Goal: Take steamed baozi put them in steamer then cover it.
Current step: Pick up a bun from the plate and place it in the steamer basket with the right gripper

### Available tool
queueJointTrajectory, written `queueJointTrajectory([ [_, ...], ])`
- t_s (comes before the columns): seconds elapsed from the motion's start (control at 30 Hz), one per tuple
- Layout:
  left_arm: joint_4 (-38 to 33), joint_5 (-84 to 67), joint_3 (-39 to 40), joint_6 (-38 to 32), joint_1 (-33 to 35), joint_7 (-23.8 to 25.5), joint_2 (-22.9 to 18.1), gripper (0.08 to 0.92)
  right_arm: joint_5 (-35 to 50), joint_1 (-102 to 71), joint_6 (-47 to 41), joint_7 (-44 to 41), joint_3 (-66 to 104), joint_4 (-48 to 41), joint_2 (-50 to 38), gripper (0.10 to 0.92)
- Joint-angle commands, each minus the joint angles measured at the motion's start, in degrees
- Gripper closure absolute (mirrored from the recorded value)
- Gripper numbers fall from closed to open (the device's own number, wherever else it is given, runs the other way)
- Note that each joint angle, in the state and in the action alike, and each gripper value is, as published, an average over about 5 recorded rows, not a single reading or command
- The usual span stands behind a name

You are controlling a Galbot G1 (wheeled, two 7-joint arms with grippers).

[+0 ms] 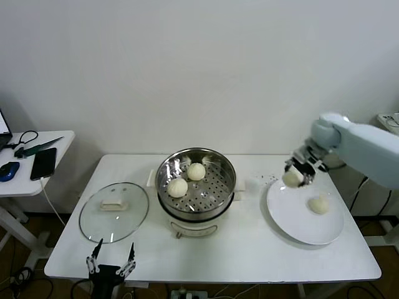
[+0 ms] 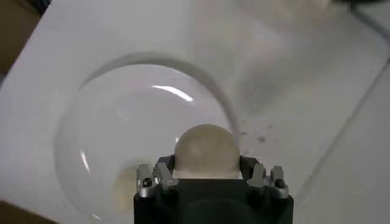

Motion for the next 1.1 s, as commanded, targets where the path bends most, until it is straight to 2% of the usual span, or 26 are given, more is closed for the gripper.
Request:
queueJointTrajectory([
  [0.03,0.06,0.07,0.17,-0.05,0.18,-0.01,-0.09,0.177,-1.37,15.58,13.89,-1.33,-5.58,5.59,11.72,0.338],
  [0.27,-0.19,-0.02,0.12,-0.04,0.45,0.05,0.16,0.177,2.06,13.95,13.84,-1.37,-4.15,8.90,21.15,0.338],
  [0.5,-0.36,-0.12,0.02,-0.04,0.52,0.06,0.33,0.177,0.54,6.88,13.66,-1.57,-4.01,8.92,27.86,0.338],
  [0.73,0.10,-0.58,-0.27,-0.19,0.66,0.04,0.65,0.177,-2.96,0.33,14.26,-1.50,-4.56,6.80,31.15,0.338],
  [1.1,1.68,-1.78,-1.20,-0.44,0.21,-0.05,1.08,0.177,-3.92,-3.67,14.89,-1.59,-5.62,6.51,32.05,0.338],
])
